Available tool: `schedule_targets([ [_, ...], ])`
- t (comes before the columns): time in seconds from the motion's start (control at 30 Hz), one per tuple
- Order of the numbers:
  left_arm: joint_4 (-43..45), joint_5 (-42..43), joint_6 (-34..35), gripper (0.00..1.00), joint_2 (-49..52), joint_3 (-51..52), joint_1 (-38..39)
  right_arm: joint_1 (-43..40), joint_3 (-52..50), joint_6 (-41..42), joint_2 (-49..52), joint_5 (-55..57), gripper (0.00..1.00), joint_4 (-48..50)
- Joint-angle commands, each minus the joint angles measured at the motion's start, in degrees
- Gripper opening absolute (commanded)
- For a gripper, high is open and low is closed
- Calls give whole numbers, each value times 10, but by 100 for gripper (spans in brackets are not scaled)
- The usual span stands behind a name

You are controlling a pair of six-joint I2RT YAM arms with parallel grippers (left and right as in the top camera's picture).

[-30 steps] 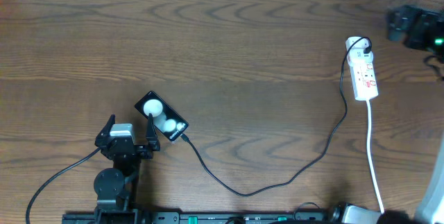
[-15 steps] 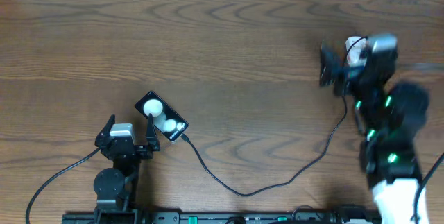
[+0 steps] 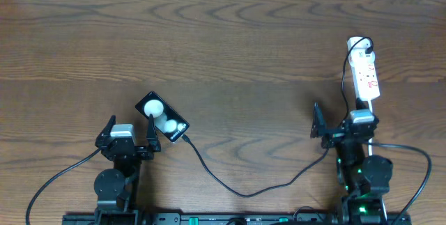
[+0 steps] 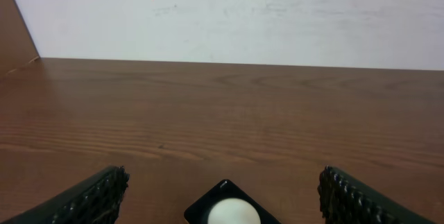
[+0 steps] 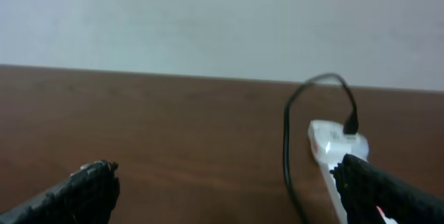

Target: Plug charger to phone and switch on socket

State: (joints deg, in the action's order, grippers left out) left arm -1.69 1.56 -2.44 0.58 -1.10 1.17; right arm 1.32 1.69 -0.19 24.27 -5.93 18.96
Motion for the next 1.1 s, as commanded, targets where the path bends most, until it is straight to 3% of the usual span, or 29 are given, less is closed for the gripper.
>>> schedule_targets([
  [0.0,-24,-8,-5,89,-3,9,-3,8,-14,4,-32,12,99,-32],
  [0.37,-24,-8,-5,89,-3,9,-3,9,-14,4,-137,61,99,-231],
  [0.67,-24,-8,-5,89,-3,9,-3,9,-14,-39,-242,65,99,-229],
  [1.07,-24,-8,-5,89,-3,9,-3,23,-14,-39,-240,64,99,-233],
])
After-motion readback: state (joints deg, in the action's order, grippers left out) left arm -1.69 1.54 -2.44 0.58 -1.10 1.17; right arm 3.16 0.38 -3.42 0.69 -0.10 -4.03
